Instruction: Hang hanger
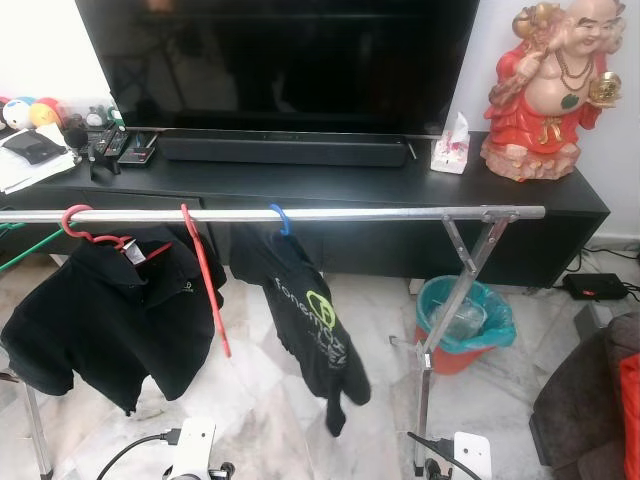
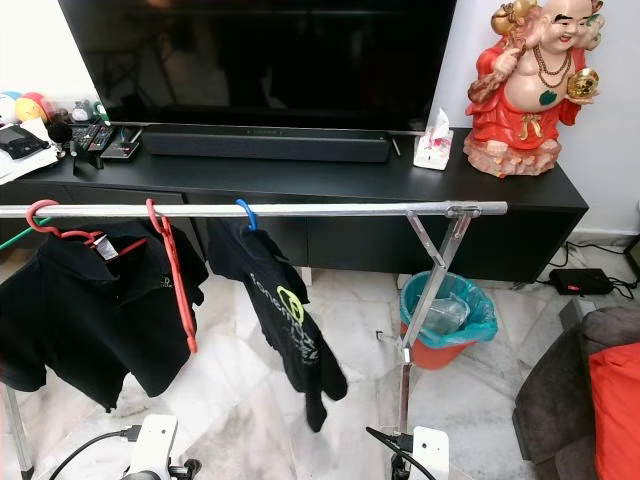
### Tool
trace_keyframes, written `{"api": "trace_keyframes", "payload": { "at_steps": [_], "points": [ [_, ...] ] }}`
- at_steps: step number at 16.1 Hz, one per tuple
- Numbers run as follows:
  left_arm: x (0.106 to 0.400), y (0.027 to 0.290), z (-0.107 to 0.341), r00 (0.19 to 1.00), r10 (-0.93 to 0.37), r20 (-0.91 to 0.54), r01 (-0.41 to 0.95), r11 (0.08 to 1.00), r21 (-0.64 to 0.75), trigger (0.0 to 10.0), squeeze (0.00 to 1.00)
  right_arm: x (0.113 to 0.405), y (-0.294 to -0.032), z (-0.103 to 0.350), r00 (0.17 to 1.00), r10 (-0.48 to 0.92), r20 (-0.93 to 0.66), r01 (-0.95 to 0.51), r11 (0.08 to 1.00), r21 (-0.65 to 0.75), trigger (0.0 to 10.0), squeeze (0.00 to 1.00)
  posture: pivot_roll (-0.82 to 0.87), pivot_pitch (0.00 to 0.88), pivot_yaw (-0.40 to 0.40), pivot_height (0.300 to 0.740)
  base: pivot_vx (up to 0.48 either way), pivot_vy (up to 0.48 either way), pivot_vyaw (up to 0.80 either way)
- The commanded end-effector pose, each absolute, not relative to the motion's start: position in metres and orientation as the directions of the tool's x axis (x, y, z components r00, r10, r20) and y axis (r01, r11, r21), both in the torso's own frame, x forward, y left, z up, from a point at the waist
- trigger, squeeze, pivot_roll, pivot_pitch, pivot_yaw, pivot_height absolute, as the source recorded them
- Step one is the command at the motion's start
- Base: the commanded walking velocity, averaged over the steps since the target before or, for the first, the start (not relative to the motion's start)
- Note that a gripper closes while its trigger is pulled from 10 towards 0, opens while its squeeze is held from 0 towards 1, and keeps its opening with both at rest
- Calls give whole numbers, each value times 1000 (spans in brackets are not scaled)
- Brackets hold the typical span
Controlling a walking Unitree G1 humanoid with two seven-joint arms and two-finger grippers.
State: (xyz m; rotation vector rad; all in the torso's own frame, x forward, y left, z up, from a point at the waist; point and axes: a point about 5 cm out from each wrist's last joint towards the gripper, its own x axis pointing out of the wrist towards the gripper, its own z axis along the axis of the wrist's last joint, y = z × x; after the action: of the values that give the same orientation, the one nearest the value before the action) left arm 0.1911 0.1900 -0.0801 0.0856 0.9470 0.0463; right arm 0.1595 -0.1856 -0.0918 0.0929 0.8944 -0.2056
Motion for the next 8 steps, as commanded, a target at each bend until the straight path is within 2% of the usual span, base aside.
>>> {"api": "trace_keyframes", "payload": {
  "at_steps": [1, 6, 7, 8],
  "points": [
    [189, 189, -82, 573, 71, -817, 9, 996, 93, 10000, 0, 158, -185, -93, 600, -138, -788, 212, 977, -9, 10000, 0, -190, 0, 39, 740, 0, 0, 0],
    [189, 189, -82, 573, 71, -817, 9, 996, 93, 10000, 0, 158, -185, -93, 600, -138, -788, 212, 977, -9, 10000, 0, -190, 0, 39, 740, 0, 0, 0],
    [189, 189, -82, 573, 70, -817, 9, 996, 92, 10000, 0, 158, -185, -93, 599, -135, -789, 213, 977, -5, 10000, 0, 0, 0, 0, 740, 0, 0, 0],
    [183, 187, -85, 559, 60, -827, 23, 996, 88, 10000, 0, 156, -185, -93, 601, -133, -788, 211, 978, -4, 10000, 0, -195, 0, 38, 740, 0, 0, 0]
  ]
}}
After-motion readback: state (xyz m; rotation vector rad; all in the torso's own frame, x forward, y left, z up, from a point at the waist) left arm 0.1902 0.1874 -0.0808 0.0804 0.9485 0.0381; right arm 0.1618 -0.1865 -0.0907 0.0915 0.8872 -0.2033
